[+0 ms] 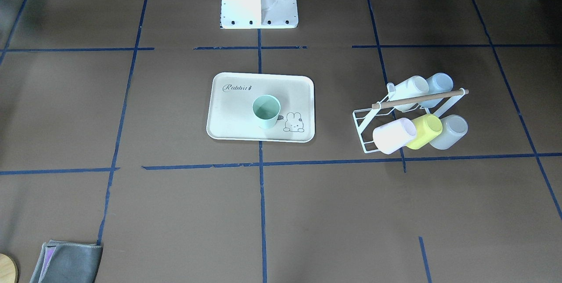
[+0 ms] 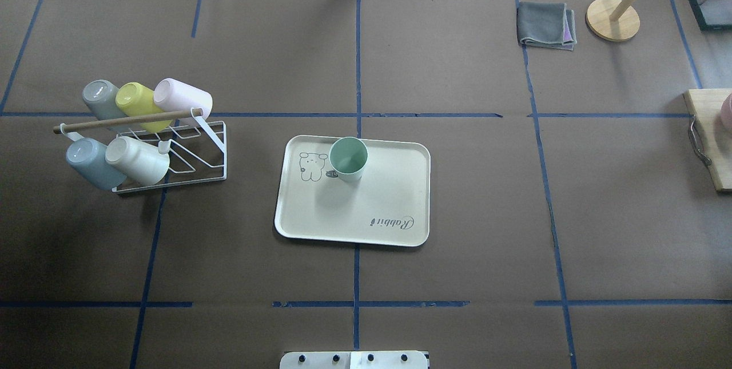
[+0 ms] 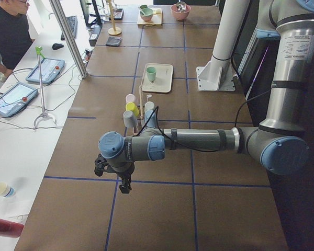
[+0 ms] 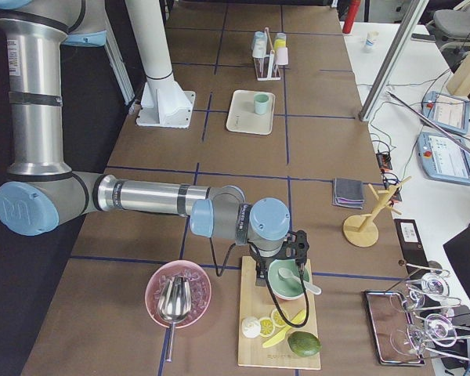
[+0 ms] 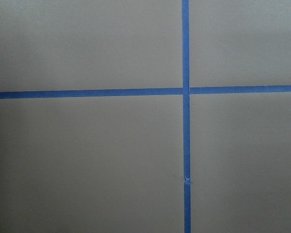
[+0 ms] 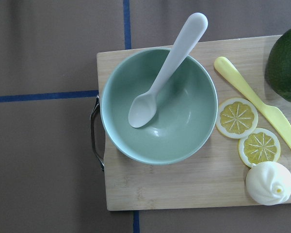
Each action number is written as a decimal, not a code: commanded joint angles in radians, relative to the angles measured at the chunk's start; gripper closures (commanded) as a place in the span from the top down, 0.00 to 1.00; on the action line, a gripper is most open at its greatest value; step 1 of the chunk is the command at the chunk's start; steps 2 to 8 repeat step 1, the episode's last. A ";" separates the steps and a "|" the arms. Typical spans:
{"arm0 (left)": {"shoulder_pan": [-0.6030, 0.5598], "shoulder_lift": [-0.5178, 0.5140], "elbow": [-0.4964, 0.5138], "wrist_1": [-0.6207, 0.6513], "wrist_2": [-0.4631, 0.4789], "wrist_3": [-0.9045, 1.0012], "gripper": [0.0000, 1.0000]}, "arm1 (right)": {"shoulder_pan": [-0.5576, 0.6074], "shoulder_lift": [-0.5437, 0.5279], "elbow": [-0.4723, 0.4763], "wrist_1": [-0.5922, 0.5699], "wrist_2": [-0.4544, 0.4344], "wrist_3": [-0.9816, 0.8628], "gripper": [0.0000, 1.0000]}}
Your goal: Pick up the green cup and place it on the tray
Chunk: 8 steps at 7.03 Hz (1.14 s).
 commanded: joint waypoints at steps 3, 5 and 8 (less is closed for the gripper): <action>0.000 -0.002 0.000 0.000 -0.001 0.000 1.00 | 0.000 0.000 -0.001 0.002 -0.002 -0.001 1.00; 0.000 -0.002 0.000 0.000 -0.001 0.000 1.00 | 0.000 0.000 -0.001 0.002 -0.002 -0.001 1.00; 0.000 -0.002 0.000 0.000 -0.001 0.000 1.00 | 0.000 0.000 -0.001 0.002 -0.002 -0.001 1.00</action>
